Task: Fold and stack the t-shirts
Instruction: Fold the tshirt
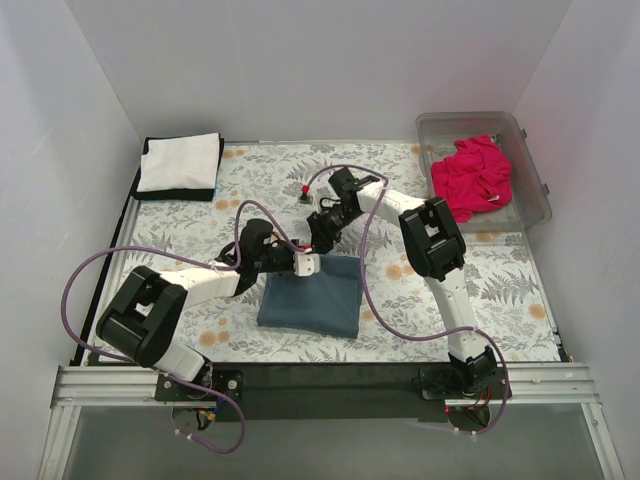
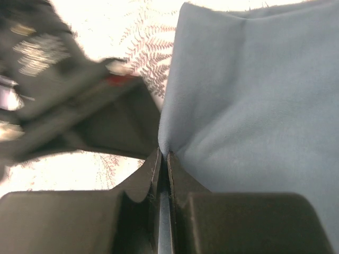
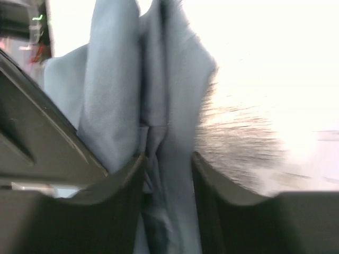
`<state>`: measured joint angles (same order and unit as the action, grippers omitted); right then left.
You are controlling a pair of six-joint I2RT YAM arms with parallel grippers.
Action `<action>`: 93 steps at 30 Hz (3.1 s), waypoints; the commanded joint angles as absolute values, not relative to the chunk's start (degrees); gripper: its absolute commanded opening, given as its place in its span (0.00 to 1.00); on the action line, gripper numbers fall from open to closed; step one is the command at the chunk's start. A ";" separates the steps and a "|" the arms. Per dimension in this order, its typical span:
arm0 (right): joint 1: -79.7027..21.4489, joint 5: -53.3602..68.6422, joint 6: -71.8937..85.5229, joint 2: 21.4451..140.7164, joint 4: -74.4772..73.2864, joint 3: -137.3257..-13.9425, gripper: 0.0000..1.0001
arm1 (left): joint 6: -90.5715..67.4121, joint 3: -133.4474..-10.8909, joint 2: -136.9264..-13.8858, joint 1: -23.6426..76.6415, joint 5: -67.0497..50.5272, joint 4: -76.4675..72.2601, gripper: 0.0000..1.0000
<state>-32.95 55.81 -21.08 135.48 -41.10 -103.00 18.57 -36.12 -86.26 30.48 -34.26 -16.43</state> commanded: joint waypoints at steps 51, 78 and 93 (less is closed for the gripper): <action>-20.56 48.60 -18.99 113.46 -37.09 -77.78 0.63 | -27.77 -60.20 -98.87 5.89 -50.63 21.54 0.48; -21.09 47.64 -18.46 111.27 -36.83 -76.64 0.21 | -33.31 -60.82 -103.01 5.89 -49.04 16.44 0.23; -20.92 40.97 -20.56 108.02 -41.66 -77.43 0.01 | -35.24 -59.15 -99.23 5.80 -42.02 12.67 0.00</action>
